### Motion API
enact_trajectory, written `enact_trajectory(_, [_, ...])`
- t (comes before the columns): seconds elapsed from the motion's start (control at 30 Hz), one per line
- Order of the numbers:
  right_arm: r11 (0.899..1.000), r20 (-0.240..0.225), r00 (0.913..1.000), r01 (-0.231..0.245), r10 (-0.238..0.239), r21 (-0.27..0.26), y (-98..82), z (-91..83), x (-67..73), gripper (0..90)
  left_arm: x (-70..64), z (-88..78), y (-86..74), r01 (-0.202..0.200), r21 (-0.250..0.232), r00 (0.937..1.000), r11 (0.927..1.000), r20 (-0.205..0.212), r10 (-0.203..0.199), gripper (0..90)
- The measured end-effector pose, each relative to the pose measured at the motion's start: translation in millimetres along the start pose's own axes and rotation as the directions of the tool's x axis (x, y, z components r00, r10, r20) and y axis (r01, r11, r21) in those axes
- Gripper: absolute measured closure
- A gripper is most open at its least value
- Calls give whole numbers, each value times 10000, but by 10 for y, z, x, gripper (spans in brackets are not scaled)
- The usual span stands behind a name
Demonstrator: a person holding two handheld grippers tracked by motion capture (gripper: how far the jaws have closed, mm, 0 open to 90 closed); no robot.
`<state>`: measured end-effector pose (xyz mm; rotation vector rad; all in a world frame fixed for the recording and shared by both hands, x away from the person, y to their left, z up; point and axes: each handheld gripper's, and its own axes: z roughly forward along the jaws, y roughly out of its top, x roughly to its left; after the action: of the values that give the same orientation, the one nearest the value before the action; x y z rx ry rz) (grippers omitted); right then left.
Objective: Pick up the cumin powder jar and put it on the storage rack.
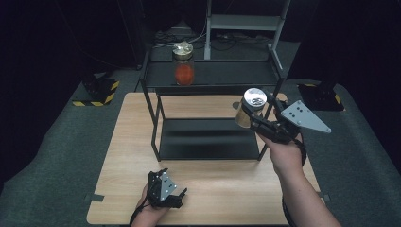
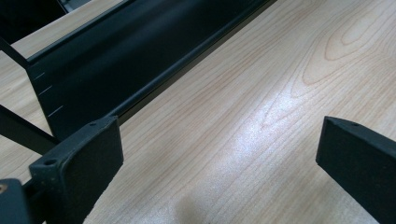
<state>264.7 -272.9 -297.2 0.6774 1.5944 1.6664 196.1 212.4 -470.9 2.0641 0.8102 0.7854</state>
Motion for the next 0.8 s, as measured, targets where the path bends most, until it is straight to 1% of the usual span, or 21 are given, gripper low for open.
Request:
enact_trajectory(0.17, [9999, 29, 10000, -90, 90, -61, 61, 69, 4, 341, -1, 0, 0, -5, 0, 10000, 10000, 7, 5, 10])
enact_trajectory(0.3, [9999, 93, 9999, -73, 74, -133, 125, 144, 3, 342, 1, -3, -2, -59, -9, 10000, 10000, 15, 60, 10])
enact_trajectory(0.47, [9998, 176, 9998, 5, -2, -200, 202, 231, 0, 341, 25, -4, -11, 136, -54, 9999, 9999, 67, -135, 10])
enact_trajectory(0.63, [9997, 353, 9994, 63, -55, -241, 286, 327, -7, 342, 4, 0, -9, 23, -55, 10000, 10000, 47, -22, 10])
enact_trajectory(0.67, [9996, 368, 9993, 82, -73, -260, 301, 343, -12, 342, 4, -1, -4, -50, -24, 10000, 10000, 41, 50, 10])
enact_trajectory(0.8, [9994, 470, 9988, 135, -120, -308, 363, 401, -21, 342, -2, -3, -7, -79, -43, 10000, 10000, 48, 79, 10])
